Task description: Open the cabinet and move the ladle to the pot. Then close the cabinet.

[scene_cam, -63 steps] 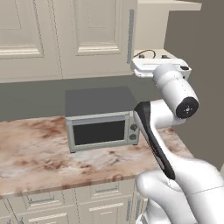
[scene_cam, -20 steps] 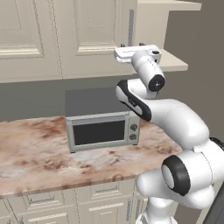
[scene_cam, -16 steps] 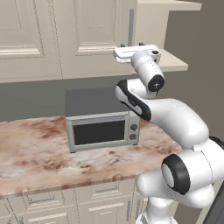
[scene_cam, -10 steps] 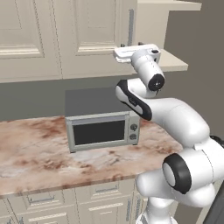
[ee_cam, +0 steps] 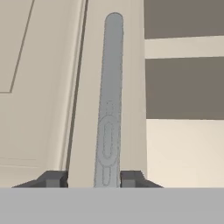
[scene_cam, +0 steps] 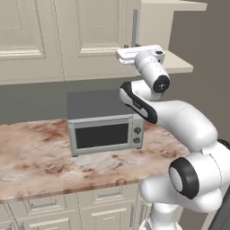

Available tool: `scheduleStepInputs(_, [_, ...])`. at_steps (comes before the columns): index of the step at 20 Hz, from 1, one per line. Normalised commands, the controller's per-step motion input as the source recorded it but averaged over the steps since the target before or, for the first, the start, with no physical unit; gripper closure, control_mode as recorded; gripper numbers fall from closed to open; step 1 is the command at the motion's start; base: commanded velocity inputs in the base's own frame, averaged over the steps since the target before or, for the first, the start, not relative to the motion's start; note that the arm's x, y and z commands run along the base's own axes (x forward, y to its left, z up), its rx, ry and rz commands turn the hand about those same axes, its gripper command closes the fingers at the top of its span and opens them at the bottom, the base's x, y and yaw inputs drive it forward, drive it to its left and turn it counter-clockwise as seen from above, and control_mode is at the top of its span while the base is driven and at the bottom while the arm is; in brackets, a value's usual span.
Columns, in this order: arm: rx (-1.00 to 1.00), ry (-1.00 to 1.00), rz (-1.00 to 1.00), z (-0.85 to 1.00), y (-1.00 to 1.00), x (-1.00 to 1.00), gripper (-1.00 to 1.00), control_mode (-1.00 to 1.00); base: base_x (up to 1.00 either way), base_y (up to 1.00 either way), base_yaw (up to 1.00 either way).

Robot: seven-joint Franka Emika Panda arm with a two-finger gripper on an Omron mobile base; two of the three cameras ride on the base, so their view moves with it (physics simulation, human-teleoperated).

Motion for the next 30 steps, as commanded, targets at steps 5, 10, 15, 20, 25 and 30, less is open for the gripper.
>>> scheduleStepInputs(5, [0.22, 0.13, 0.01, -0.17, 0.09, 0.08, 1.00, -1.00, 0.00, 0.00, 0.00])
scheduleStepInputs(10, [-0.04, 0.05, 0.10, -0.04, 1.00, -0.22, 1.00, -1.00, 0.00, 0.00, 0.00])
scheduleStepInputs(15, [-0.14, 0.03, 0.16, 0.01, 1.00, -0.13, 1.00, -1.00, 0.00, 0.00, 0.00])
scheduleStepInputs(20, [-0.18, 0.00, 0.21, 0.00, 1.00, -0.31, 1.00, -1.00, 0.00, 0.00, 0.00])
scheduleStepInputs(25, [-0.16, -0.16, 0.18, -0.20, 1.00, -0.65, 1.00, -1.00, 0.00, 0.00, 0.00])
scheduleStepInputs(30, [-0.07, -0.25, 0.11, -0.33, 1.00, -0.86, 1.00, -1.00, 0.00, 0.00, 0.00])
